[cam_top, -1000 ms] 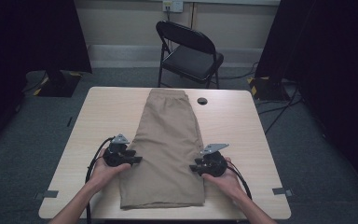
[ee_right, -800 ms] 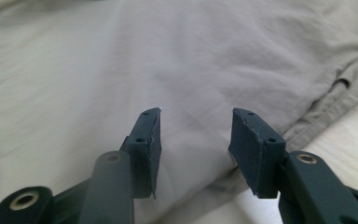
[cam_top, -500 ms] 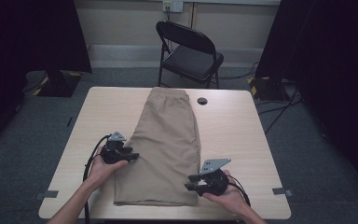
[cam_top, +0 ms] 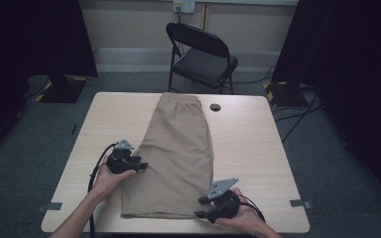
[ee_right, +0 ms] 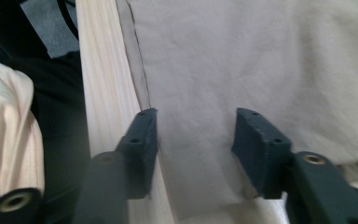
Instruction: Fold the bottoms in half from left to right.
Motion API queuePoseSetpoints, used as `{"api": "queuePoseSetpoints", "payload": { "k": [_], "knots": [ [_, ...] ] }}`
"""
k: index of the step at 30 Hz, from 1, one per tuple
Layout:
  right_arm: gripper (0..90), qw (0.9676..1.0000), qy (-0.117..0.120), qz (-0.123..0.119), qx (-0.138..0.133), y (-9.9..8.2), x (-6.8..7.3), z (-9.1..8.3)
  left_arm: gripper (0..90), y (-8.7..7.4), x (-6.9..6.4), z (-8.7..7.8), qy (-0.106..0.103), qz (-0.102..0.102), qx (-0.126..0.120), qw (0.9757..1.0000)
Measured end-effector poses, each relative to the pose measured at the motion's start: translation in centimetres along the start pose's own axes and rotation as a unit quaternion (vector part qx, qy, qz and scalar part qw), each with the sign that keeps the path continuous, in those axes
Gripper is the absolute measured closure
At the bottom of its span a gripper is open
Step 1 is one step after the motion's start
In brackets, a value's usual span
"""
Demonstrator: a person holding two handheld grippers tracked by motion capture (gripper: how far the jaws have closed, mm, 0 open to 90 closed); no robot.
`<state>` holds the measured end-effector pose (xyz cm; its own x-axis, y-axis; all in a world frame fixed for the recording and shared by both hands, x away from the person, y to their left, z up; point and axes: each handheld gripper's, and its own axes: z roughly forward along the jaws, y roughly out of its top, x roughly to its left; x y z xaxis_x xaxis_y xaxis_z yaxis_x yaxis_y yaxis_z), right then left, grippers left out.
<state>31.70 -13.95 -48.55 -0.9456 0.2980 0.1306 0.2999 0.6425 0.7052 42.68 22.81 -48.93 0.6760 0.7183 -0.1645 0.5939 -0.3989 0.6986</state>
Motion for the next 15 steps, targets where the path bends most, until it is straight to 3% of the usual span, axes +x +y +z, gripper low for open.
{"api": "queuePoseSetpoints", "payload": {
  "k": [4,15],
  "knots": [
    [42.5,0.9999,0.001,-0.009,0.008,-0.22,0.08,0.24,53.7,0.01,-0.03,0.01,0.000,0.001,0.000,1.0000],
    [42.2,0.9990,-0.013,-0.043,0.003,-0.55,0.51,0.51,53.7,0.02,-0.01,0.02,0.000,0.000,0.001,1.0000]
  ]
}}
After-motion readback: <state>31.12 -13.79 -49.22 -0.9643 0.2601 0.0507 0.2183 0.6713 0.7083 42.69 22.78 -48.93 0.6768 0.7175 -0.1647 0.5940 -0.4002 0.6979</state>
